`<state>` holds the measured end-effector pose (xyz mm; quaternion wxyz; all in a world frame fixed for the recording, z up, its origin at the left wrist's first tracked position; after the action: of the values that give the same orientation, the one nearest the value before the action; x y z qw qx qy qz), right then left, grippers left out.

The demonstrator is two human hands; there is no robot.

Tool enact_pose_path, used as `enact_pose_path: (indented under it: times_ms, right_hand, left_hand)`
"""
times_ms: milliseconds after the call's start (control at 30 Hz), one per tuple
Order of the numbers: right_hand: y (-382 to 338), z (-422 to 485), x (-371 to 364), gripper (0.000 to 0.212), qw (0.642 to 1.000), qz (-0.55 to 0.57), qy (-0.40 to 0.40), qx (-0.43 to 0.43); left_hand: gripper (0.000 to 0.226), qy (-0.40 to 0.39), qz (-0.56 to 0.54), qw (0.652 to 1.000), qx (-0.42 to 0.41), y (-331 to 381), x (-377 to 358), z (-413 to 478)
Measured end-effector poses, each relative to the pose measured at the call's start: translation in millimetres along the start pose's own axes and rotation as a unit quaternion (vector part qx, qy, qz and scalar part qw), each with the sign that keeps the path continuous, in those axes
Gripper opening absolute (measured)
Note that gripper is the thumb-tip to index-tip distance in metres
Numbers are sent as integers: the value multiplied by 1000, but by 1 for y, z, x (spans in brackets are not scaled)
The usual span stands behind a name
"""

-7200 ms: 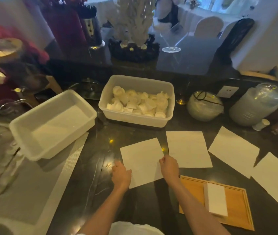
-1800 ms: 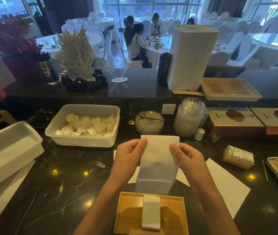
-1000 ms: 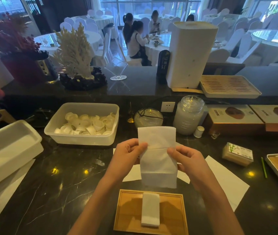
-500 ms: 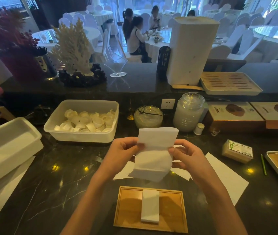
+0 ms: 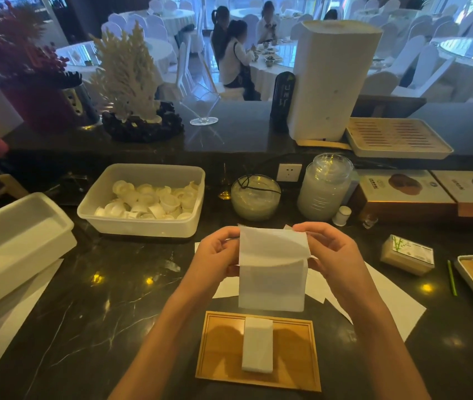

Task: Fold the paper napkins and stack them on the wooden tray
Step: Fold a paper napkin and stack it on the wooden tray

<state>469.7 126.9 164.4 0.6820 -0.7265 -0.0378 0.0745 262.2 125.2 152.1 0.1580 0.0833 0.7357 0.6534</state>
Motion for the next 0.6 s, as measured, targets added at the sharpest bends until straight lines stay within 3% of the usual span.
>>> enact_pose_path:
  times_ms: [400, 600]
  right_hand:
    - [0, 3, 5, 25, 1000, 4, 2, 2]
    - [-3, 2, -2, 14, 999, -25, -26, 16]
  left_hand:
    - [23, -20, -8, 1000, -17, 5, -6, 2]
    - [14, -29, 28, 999, -32, 6, -7, 4]
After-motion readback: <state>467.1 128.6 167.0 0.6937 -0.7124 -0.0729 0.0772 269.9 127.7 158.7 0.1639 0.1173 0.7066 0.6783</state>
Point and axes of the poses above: each hand's wrist, its own z-axis towards the middle knuckle, its own x-axis out of the back of the hand, y = z × x, the point moved 7 cm from there along z, towards the middle knuckle, and after that the axes turned 11 degrees about -y, right-handed, at the moved point
